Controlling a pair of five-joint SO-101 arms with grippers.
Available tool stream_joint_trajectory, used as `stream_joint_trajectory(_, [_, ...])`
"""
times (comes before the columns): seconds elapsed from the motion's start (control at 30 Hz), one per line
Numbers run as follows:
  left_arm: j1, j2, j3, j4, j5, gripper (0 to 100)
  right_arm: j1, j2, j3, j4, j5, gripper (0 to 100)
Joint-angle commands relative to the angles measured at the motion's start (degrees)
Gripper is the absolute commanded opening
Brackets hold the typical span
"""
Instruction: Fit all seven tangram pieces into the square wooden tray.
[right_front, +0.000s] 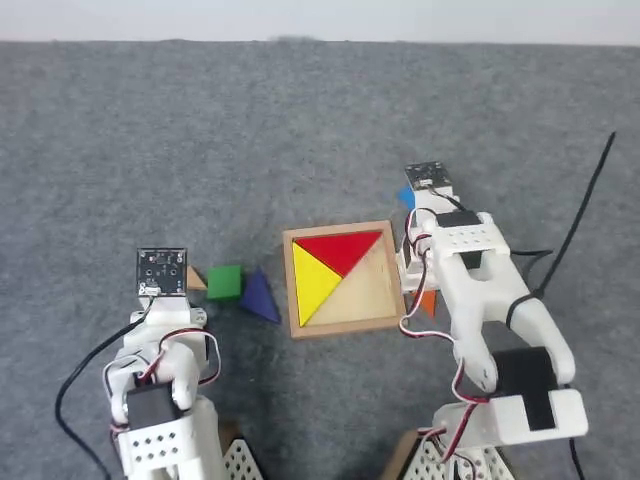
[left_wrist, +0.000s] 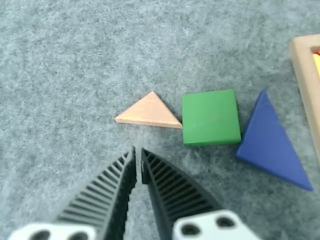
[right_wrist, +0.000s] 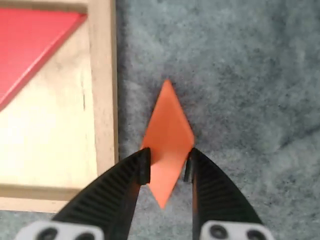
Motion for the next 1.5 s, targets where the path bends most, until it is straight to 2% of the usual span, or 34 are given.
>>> stream_joint_trajectory(0.0, [-0.26, -0.70, -0.57, 0.18, 0.62, 2, -0.75, -7.60, 0.00, 0.66, 0.70, 13.4])
stream_joint_trajectory(0.3, [-0.26, -0.70, -0.57, 0.18, 0.62, 2, -1.80, -15.34, 3.96, 0.04, 1.76, 13.4])
stream_joint_trajectory(0.53, [-0.26, -0.70, -0.57, 0.18, 0.62, 2, -4.88, -7.16, 5.19, -3.65, 3.25, 13.4])
stream_joint_trajectory(0.8, [-0.26, -0.70, -0.57, 0.18, 0.62, 2, 1.45, -3.56, 2.37, -3.82, 3.34, 13.7])
stream_joint_trajectory(1.37, [-0.26, -0.70, -0.57, 0.18, 0.62, 2, 9.63, -3.21, 2.37, -3.74, 3.69, 13.8])
stream_joint_trajectory(1.47, [-0.26, -0.70, -0.57, 0.18, 0.62, 2, 8.75, -4.53, 2.20, -3.30, 5.10, 13.8])
